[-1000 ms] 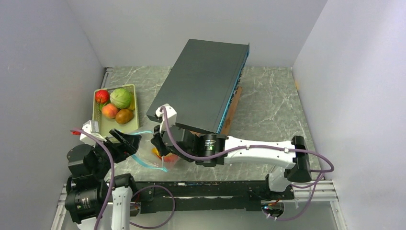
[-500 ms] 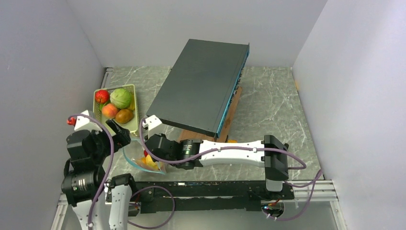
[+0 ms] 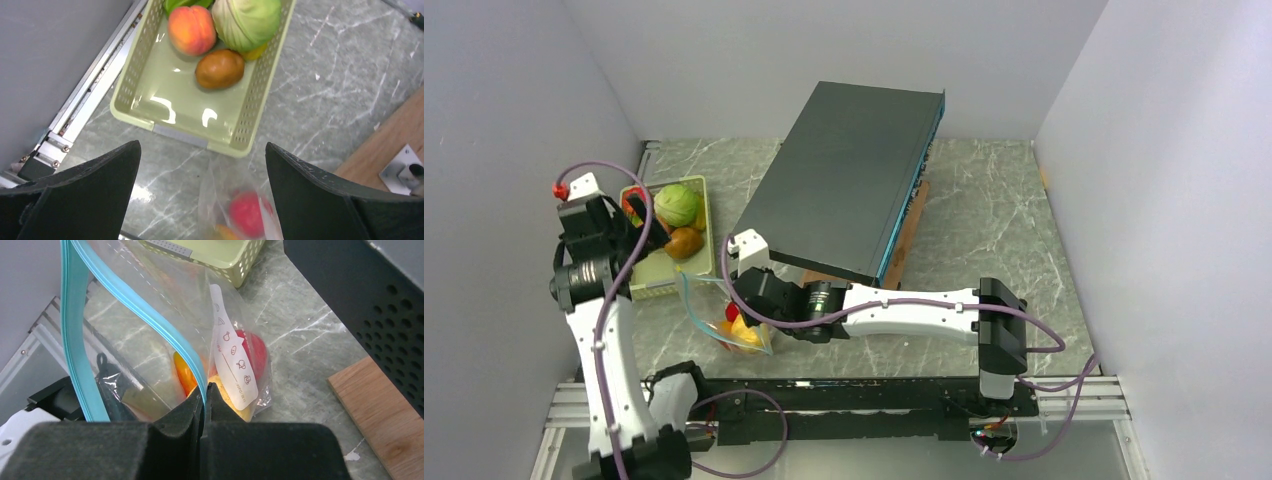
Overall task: Place the food in the zip-top bag and seal the zipper
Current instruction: Adjust the zipper food storage bag at the center of the board, then pick up the fake fruit from the bin.
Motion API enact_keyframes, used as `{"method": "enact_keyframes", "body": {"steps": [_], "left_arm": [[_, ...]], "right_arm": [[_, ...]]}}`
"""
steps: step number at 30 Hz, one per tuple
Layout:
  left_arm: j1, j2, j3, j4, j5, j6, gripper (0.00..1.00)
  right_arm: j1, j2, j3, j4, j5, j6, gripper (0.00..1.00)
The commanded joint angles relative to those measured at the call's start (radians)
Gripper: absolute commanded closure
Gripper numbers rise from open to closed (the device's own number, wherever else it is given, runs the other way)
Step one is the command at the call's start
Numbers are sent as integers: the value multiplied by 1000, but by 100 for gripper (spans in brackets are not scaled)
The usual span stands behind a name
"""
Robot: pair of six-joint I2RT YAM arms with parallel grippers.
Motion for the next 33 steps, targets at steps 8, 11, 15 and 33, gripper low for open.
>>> {"method": "enact_keyframes", "body": {"steps": [8,11,15,33], "left_arm": [[186,352,67,241,150,1,0],[187,464,64,305,127,18,1],[199,624,174,269,197,-2,7],[160,764,-73,788,219,3,12]], "right_arm": [[-31,-96,7,57,-27,16,100],[-39,-91,12,50,-36,18,100],[-46,-73,22,52,-44,22,100],[-52,19,154,-4,-95,27,100]]}}
